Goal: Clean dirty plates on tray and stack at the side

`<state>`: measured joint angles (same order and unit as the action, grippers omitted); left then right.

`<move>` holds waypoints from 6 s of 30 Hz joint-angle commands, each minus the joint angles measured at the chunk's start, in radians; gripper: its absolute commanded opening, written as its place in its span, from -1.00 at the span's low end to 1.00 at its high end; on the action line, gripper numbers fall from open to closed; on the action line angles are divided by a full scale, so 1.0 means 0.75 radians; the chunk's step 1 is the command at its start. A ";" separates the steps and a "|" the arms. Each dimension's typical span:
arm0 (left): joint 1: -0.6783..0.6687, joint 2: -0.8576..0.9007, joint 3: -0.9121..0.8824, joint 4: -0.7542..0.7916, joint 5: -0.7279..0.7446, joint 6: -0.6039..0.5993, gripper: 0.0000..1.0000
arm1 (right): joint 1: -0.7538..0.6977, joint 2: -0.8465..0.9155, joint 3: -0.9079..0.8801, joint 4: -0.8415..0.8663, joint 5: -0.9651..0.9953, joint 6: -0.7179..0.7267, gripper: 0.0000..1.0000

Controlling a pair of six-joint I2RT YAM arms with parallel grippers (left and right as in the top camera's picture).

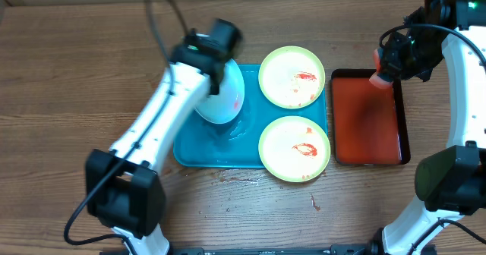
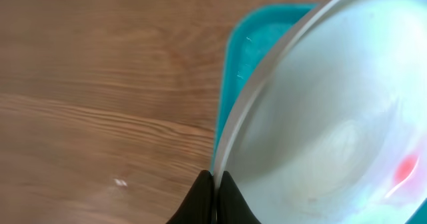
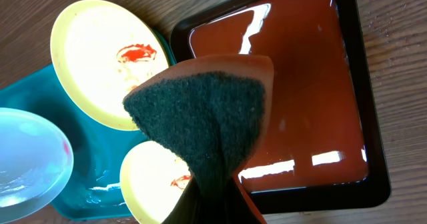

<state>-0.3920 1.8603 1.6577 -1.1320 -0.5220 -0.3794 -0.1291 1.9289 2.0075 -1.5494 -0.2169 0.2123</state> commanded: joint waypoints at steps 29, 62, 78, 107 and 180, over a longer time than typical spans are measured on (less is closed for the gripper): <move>1.137 0.001 -0.378 0.415 0.903 -0.025 -0.92 | 0.004 -0.041 0.012 0.038 0.010 -0.004 -0.92; 0.822 0.039 0.011 0.189 1.018 0.267 0.10 | 0.004 -0.041 0.012 0.029 0.010 -0.004 -0.92; 0.063 0.501 0.404 0.402 0.990 0.148 0.19 | 0.004 -0.041 0.012 0.029 0.010 -0.004 -0.92; -0.035 0.814 0.617 0.400 0.870 0.198 -0.56 | 0.004 -0.041 0.012 0.030 0.010 -0.005 -0.92; 0.307 0.657 0.503 -0.331 0.860 0.358 -0.91 | 0.816 0.607 0.011 0.674 0.012 0.282 -0.92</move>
<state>-0.1677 2.3978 2.0480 -1.3861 0.1341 -0.1452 0.4831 2.3566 2.0071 -1.0557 -0.2272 0.4183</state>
